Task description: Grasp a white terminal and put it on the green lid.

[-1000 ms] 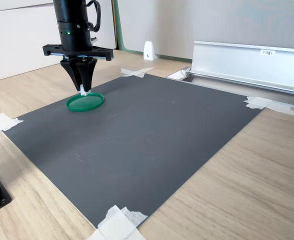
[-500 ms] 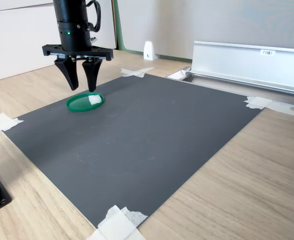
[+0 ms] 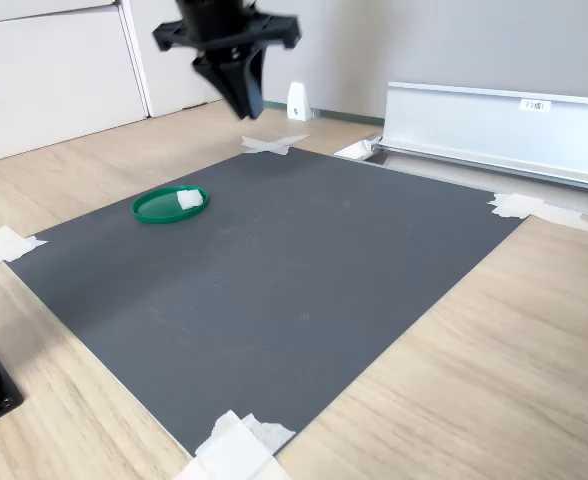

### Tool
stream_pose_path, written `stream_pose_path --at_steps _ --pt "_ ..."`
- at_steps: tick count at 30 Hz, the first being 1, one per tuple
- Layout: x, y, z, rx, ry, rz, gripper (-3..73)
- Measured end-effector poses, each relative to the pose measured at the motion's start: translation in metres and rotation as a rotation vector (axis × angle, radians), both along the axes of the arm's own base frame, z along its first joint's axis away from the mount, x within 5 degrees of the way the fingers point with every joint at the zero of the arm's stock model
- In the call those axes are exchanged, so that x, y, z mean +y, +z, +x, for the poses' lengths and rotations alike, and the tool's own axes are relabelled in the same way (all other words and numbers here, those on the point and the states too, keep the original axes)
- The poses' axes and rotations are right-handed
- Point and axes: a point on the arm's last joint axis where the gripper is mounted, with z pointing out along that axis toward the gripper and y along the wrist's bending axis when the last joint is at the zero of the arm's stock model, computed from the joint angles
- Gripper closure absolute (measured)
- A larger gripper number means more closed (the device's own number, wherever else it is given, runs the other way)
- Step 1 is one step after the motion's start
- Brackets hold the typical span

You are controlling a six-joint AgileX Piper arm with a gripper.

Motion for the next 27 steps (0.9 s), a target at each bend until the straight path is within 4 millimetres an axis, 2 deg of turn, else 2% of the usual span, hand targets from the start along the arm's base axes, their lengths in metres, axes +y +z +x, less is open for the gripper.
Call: stream_pose_path --at_steps 6,10,13,21,27 --pt "-0.038 0.023 -0.007 -0.187 -0.187 0.045 70.0" --pt "-0.056 0.029 -0.034 -0.33 -0.266 0.039 70.2" --pt "-0.057 0.025 -0.063 -0.41 -0.288 0.039 70.2" --pt "-0.045 0.011 -0.151 -0.585 -0.299 0.071 70.2" --pt "-0.038 -0.023 -0.197 -0.659 -0.303 0.093 70.2"
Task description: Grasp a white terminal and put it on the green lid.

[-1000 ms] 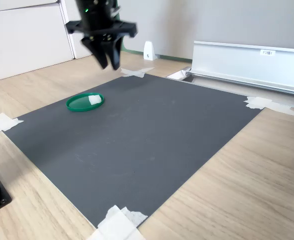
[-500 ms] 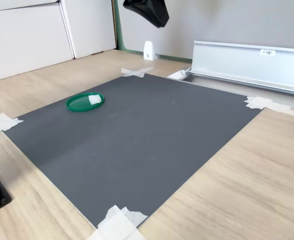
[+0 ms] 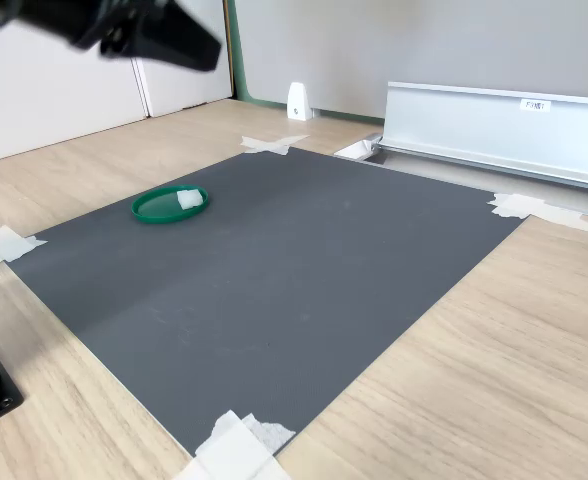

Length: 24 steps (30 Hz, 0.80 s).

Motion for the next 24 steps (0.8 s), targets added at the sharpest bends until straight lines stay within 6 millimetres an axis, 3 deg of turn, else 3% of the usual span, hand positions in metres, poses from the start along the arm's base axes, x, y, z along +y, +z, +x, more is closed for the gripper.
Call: stream_pose_path --at_steps 9,24 --pt "0.004 -0.037 -0.034 -0.186 -0.007 -0.021 70.3" --pt "0.005 -0.04 -0.039 -0.254 -0.009 -0.03 70.3"
